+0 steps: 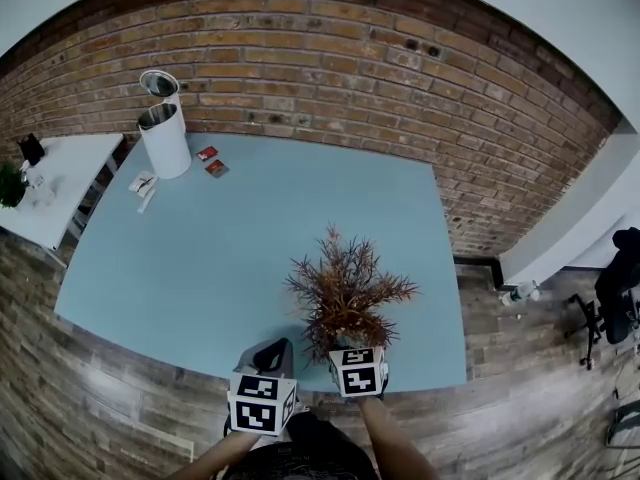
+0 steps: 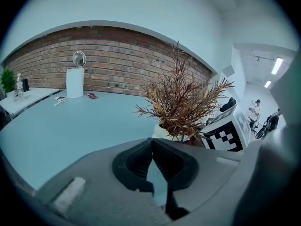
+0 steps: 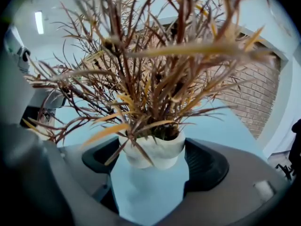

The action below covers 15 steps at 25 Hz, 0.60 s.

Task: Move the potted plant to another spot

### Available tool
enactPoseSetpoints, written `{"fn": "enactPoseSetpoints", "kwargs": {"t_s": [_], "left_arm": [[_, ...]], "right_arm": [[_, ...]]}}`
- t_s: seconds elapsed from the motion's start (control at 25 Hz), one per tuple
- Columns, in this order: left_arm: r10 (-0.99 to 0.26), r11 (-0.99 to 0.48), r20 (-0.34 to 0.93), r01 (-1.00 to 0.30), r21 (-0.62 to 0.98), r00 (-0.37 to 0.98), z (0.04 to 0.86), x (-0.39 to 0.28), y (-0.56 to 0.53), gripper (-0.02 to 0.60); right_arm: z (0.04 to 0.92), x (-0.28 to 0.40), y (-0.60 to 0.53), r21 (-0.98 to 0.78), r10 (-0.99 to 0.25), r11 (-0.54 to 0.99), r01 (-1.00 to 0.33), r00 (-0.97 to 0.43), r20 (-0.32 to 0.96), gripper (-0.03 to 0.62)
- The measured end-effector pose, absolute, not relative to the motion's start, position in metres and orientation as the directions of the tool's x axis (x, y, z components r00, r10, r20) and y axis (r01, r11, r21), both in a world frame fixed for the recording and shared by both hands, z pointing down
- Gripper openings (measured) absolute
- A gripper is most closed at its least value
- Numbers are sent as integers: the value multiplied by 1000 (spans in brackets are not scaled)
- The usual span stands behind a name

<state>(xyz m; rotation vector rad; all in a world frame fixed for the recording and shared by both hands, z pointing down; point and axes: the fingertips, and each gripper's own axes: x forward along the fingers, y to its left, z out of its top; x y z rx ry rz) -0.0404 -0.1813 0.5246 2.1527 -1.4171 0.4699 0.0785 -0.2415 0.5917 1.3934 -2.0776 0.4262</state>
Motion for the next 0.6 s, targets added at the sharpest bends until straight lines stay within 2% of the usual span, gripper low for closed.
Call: {"fn": "enactPoseSetpoints", "kwargs": {"t_s": [0.6], "left_arm": [[-720,-365,542,-901,235,433,526,-26,-183,-5]], "right_arm": [[592,105,-244,67,-751,333,-941,-221,623,433]]}}
